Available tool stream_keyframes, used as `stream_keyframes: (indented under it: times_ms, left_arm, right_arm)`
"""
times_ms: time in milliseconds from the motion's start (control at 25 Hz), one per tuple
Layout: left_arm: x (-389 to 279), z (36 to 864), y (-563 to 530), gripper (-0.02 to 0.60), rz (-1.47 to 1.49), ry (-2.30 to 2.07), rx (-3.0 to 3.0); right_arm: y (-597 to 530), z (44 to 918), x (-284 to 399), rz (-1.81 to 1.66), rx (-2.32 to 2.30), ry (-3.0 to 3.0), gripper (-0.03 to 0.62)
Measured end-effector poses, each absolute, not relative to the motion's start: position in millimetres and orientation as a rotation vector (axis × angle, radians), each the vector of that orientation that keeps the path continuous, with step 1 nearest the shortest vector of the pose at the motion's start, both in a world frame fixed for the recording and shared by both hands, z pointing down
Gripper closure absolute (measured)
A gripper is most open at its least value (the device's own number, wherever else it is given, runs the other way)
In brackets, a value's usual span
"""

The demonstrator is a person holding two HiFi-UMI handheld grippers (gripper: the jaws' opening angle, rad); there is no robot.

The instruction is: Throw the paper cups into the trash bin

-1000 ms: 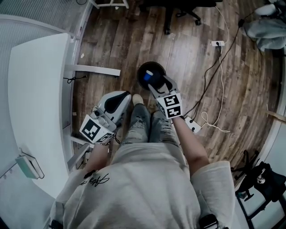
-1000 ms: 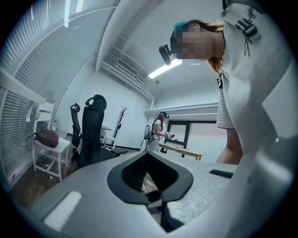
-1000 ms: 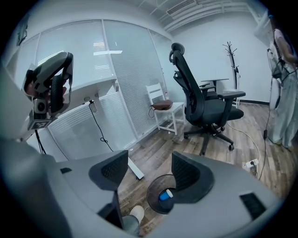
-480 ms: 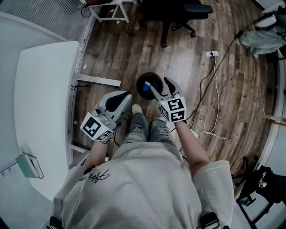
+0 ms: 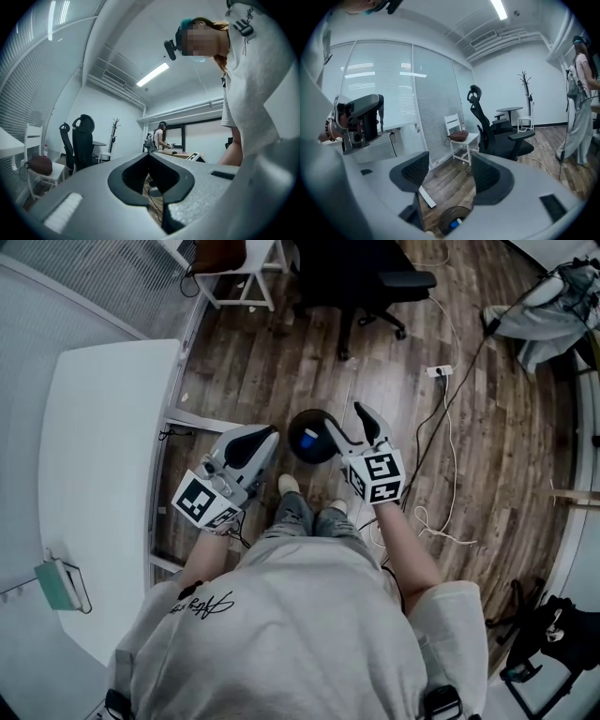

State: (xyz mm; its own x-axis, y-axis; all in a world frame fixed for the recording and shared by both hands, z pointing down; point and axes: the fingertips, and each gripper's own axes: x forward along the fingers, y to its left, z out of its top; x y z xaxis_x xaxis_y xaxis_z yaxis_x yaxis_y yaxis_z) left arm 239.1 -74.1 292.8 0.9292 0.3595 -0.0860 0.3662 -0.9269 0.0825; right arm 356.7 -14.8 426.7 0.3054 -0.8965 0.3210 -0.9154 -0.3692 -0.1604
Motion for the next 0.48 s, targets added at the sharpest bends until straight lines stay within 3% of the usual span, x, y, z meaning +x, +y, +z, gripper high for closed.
stream_keyframes:
  times_ms: [480]
  left_arm:
    - [246,251,-66,0.578,-0.185,0.593,3.054]
  right_arm:
    - [-12,334,352,0.288,2.521,-1.85,0.313]
